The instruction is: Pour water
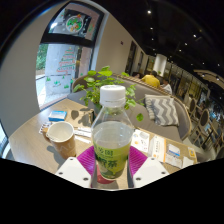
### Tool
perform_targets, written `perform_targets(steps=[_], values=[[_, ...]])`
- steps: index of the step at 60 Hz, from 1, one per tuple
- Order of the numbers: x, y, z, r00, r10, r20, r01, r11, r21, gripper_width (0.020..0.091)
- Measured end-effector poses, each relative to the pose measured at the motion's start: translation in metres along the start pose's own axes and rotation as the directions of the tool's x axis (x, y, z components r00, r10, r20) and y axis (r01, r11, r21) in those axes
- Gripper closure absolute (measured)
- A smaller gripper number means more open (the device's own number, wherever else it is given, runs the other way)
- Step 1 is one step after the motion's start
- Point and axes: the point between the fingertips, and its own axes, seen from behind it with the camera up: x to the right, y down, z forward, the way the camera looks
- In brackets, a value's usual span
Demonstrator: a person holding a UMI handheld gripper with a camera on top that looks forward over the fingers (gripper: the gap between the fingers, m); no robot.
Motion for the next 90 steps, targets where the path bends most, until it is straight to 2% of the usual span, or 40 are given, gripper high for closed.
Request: perform_targets(steps=[17, 22, 23, 31, 42, 46, 48, 51, 52, 54, 63, 79, 90], values=[[-0.023, 0.043, 0.038, 0.975, 0.161, 0.154, -0.165, 0.986, 0.014, 0.0689], [-0.022, 0.065, 0.044, 0.978, 0.155, 0.139, -0.154, 0.988, -0.017, 0.0677], [-0.021, 0.061, 0.043, 0.978, 0.155, 0.142, -0.158, 0.987, 0.010, 0.0683], [-0.020, 0.064, 0.041, 0.979, 0.141, 0.146, -0.148, 0.988, 0.041, 0.0665], [-0.018, 0.064, 0.041, 0.981, 0.147, 0.123, -0.155, 0.986, 0.063, 0.0583], [-0.014, 0.073, 0.042, 0.982, 0.160, 0.100, -0.163, 0.986, 0.020, 0.0506], [-0.013, 0.079, 0.041, 0.982, 0.171, 0.084, -0.171, 0.985, -0.004, 0.0420], [-0.011, 0.086, 0.035, 0.980, 0.191, 0.064, -0.189, 0.981, -0.035, 0.0251], [-0.010, 0.087, 0.031, 0.979, 0.197, 0.055, -0.195, 0.980, -0.045, 0.0234], [-0.008, 0.089, 0.021, 0.977, 0.208, 0.036, -0.206, 0.977, -0.061, 0.0265], [-0.007, 0.084, -0.047, 0.971, 0.232, -0.052, -0.236, 0.967, -0.094, 0.0248], [-0.035, 0.063, -0.184, 0.960, 0.262, -0.103, -0.267, 0.963, -0.038, 0.0253], [-0.044, 0.074, -0.230, 0.951, 0.255, -0.177, -0.270, 0.961, -0.066, 0.0252]])
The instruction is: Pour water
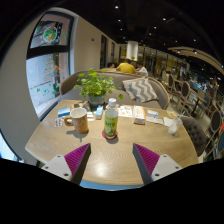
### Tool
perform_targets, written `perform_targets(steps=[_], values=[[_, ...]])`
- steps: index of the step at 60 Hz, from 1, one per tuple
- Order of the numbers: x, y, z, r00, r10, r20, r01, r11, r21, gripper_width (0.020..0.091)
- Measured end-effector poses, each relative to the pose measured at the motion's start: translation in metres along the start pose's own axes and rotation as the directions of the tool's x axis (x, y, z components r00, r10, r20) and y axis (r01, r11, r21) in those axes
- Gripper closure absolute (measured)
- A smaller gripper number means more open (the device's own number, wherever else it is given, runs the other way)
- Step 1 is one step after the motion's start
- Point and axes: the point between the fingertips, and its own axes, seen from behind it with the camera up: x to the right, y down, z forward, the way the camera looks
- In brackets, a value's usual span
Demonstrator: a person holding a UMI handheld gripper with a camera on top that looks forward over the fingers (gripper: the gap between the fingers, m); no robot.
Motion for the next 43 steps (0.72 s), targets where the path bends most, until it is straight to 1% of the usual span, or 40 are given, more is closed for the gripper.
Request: perform_targets(steps=[4, 9, 25, 43], values=[[0.002, 0.006, -0.012, 0.999, 0.017, -0.032, -0.017, 1.000, -0.025, 0.0249], [0.005, 0.007, -0.026, 0.997, 0.048, -0.061, -0.050, 0.998, -0.028, 0.0248], [0.007, 0.008, -0.050, 0.996, 0.029, -0.080, -0.030, 0.999, -0.016, 0.0249], [0.017, 0.025, -0.057, 0.997, 0.018, -0.071, -0.022, 0.998, -0.056, 0.0249]])
